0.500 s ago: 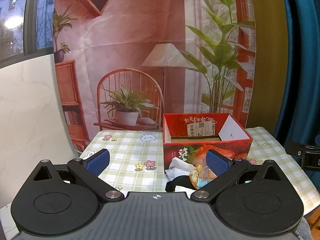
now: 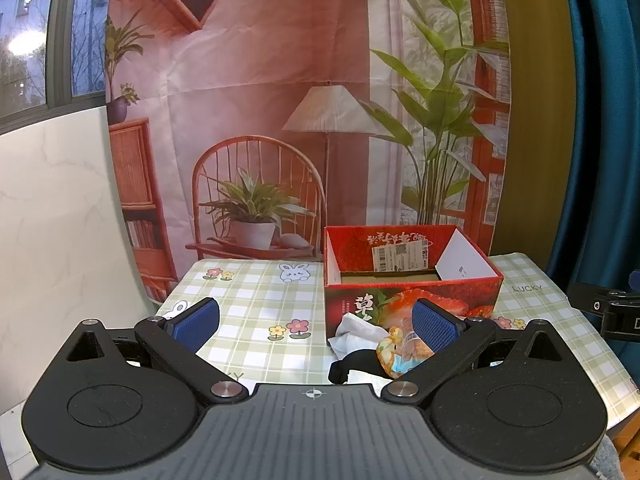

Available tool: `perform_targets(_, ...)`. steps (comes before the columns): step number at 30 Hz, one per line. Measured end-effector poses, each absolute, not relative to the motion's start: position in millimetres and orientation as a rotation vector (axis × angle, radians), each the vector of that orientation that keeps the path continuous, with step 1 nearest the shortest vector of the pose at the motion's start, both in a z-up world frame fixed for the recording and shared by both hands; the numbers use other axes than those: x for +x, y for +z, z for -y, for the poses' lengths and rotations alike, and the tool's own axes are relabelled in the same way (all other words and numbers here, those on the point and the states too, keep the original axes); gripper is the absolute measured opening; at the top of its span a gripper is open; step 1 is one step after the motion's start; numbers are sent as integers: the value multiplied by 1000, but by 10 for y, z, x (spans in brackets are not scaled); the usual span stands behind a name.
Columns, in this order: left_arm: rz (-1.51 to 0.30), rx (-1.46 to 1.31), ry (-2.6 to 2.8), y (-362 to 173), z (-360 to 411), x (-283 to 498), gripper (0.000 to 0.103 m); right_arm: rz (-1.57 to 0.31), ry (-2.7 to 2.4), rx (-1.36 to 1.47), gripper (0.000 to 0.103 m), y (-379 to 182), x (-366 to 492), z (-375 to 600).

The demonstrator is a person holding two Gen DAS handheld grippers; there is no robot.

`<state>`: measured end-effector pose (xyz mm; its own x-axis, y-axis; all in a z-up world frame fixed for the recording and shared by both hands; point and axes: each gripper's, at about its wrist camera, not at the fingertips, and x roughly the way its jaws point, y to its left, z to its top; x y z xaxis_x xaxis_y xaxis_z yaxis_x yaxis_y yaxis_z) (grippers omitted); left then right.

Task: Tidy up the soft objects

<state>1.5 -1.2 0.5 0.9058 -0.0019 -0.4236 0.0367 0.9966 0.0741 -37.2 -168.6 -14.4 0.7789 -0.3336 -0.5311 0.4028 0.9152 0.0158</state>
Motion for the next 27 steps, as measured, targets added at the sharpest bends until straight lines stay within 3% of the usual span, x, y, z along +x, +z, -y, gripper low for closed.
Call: perform_targets(27,-437,86,-21,-12,16,0,103,-547,-400,132,103,-159,-375,1697)
